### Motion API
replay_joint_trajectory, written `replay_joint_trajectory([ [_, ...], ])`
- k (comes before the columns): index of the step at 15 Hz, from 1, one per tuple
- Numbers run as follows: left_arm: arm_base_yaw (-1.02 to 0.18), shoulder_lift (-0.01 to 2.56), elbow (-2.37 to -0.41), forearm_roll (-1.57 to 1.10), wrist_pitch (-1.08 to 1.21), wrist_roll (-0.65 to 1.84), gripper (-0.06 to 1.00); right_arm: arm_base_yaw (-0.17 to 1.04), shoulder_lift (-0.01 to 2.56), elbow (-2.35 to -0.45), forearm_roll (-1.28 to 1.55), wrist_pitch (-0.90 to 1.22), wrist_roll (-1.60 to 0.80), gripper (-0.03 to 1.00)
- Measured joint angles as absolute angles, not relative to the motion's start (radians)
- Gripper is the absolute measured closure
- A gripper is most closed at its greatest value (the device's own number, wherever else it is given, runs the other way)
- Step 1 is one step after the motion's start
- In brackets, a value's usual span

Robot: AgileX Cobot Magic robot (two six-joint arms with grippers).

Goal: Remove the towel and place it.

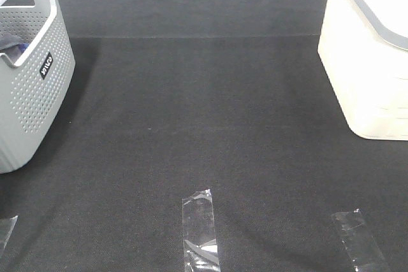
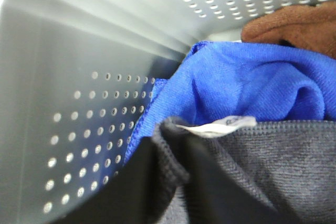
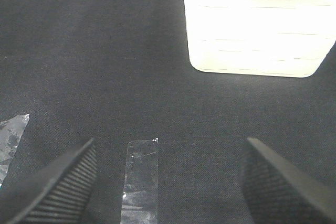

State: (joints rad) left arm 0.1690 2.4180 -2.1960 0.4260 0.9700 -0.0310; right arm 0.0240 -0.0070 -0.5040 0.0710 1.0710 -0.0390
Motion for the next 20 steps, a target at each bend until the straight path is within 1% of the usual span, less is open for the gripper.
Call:
replay_joint_trajectory([
  [4, 0.158, 2.403, -2.196, 0.426, 0.976, -0.031, 0.94, 0.024, -0.007, -0.504, 0.071, 1.071, -0.039, 0.26],
  [8, 0.114, 2.314, -2.197, 0.426, 0.976, -0.03, 0.94, 0.024, -0.007, -0.504, 0.071, 1.071, -0.039, 0.26],
  [13, -0.013, 2.116, -2.197, 0.423, 0.973, -0.03, 0.94, 0.024, -0.007, -0.504, 0.071, 1.071, -0.039, 0.26],
  [16, -0.119, 1.991, -2.197, 0.405, 0.916, -0.03, 0.94, 0.024, -0.007, -0.504, 0.071, 1.071, -0.039, 0.26],
  [20, -0.281, 1.861, -2.198, 0.303, 0.805, -0.03, 0.94, 0.024, -0.007, -0.504, 0.071, 1.071, -0.039, 0.26],
])
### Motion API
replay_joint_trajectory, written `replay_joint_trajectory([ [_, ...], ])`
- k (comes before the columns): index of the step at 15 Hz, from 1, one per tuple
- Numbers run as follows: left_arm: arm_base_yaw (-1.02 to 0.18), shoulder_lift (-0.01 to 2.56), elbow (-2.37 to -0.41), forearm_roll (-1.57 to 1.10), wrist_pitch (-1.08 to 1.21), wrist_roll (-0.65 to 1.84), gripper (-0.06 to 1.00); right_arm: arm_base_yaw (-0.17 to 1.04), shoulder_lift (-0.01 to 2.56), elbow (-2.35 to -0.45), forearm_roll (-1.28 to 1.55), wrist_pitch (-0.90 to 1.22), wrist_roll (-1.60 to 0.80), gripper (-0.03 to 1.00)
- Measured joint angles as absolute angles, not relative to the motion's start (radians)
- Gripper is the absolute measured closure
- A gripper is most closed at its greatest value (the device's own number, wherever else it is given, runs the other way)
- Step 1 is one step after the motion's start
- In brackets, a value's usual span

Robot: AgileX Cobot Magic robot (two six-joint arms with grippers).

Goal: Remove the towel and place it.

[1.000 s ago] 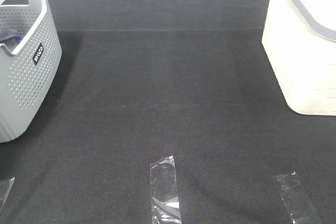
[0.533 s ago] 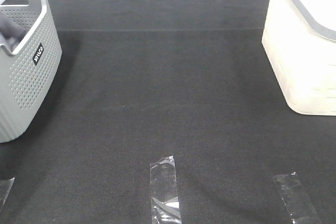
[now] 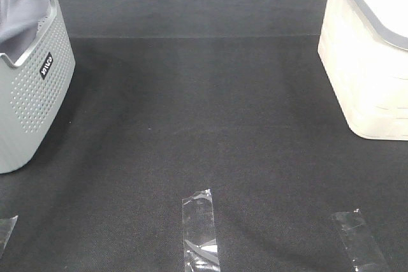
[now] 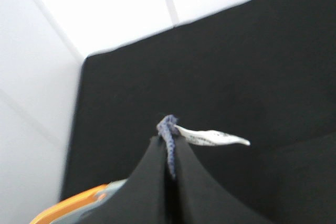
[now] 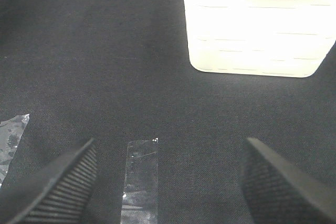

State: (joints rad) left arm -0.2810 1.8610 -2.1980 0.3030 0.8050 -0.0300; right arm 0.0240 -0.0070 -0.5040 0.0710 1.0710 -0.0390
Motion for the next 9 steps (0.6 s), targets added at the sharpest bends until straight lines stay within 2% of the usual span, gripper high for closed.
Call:
replay_joint_trajectory([
  [6, -0.587, 1.807, -2.198, 0.253, 0.811, 0.103, 0.94, 0.024, 0.017, -0.514, 0.111, 1.041, -0.039, 0.26],
  [9, -0.703, 1.807, -2.198, 0.249, 0.908, 0.115, 0.94, 0.024, 0.132, -0.516, 0.16, 0.898, -0.067, 0.26],
])
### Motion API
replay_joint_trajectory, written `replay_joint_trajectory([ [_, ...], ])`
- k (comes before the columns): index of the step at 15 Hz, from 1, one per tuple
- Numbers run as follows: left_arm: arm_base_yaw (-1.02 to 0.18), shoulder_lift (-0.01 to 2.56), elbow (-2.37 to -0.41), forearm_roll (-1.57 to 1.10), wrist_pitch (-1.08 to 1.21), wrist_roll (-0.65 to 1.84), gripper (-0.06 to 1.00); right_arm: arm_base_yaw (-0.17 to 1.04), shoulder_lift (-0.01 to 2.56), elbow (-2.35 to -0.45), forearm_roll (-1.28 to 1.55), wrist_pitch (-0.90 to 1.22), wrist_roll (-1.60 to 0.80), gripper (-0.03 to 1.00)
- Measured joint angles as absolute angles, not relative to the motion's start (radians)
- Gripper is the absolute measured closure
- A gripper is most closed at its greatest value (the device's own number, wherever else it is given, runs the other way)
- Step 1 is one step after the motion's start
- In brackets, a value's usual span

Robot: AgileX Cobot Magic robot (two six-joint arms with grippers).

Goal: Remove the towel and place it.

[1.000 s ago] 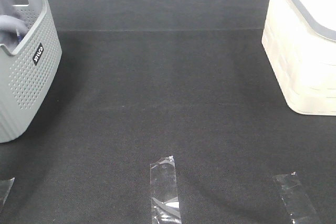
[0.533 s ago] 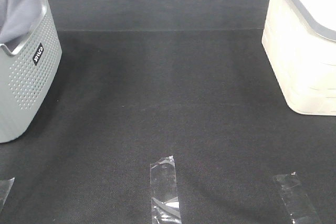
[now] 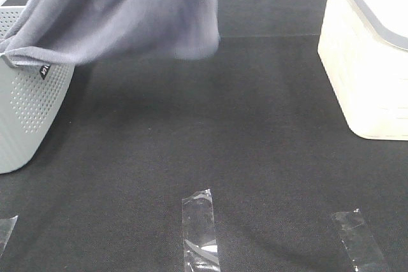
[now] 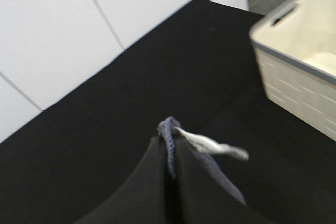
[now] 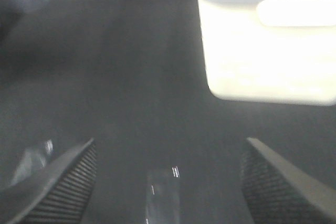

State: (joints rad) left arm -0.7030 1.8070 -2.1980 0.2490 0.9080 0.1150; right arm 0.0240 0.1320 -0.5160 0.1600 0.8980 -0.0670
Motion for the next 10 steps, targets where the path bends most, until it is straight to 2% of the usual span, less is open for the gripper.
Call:
replay_joint_trajectory([
  [2, -0.748, 1.807, -2.198, 0.238, 0.962, 0.115, 0.94, 0.024, 0.249, -0.511, 0.243, 0.743, -0.152, 0.26],
  [5, -0.802, 1.807, -2.198, 0.189, 1.026, 0.152, 0.94, 0.039, 0.481, -0.475, 0.514, 0.541, -0.415, 0.26],
  [6, -0.822, 1.807, -2.198, 0.151, 1.037, 0.19, 0.94, 0.062, 0.611, -0.474, 0.704, 0.491, -0.653, 0.27],
  [7, -0.828, 1.807, -2.198, 0.137, 1.043, 0.201, 0.94, 0.073, 0.657, -0.474, 0.781, 0.48, -0.745, 0.28],
  [10, -0.84, 1.807, -2.198, 0.066, 1.076, 0.232, 0.94, 0.188, 0.94, -0.474, 1.385, 0.464, -1.391, 0.28],
])
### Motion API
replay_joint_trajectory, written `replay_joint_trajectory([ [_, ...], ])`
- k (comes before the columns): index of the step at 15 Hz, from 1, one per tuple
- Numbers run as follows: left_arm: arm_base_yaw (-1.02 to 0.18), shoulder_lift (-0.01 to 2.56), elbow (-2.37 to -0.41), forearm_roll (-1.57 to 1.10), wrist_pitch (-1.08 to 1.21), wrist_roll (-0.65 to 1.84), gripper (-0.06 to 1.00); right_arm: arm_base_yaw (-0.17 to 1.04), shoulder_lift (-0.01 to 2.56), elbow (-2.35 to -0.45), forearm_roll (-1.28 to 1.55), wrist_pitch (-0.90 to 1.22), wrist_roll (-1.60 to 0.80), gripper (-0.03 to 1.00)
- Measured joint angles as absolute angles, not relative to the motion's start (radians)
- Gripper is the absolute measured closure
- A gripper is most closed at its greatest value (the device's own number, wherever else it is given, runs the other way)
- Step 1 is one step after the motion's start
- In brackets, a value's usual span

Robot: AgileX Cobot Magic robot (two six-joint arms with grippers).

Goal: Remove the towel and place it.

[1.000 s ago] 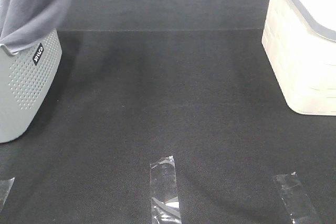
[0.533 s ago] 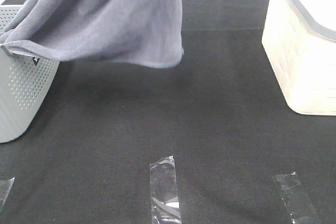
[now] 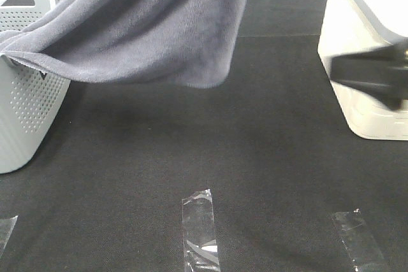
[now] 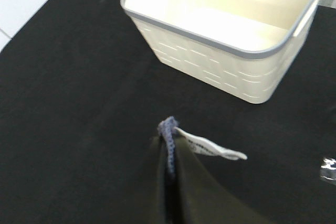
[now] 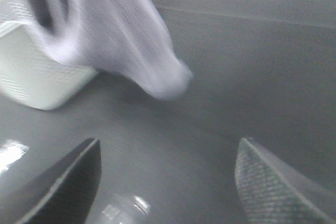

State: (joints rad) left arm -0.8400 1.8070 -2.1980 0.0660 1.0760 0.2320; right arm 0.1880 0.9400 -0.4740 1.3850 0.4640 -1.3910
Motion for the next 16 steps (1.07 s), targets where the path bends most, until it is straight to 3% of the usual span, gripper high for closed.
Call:
replay_joint_trajectory([
  [2, -0.841, 1.807, -2.198, 0.06, 1.089, 0.233, 0.94, 0.266, 1.079, -0.474, 1.669, 0.461, -1.733, 0.28],
  [4, -0.841, 1.807, -2.198, 0.058, 1.107, 0.236, 0.94, 0.306, 1.208, -0.486, 1.719, 0.468, -1.959, 0.28],
  [11, -0.841, 1.772, -2.198, 0.041, 1.119, 0.25, 0.94, 0.312, 1.564, -0.643, 1.735, 0.567, -2.009, 0.25],
  [16, -0.841, 1.757, -2.198, -0.012, 1.211, 0.355, 0.94, 0.312, 1.601, -0.709, 1.737, 0.612, -2.009, 0.24],
])
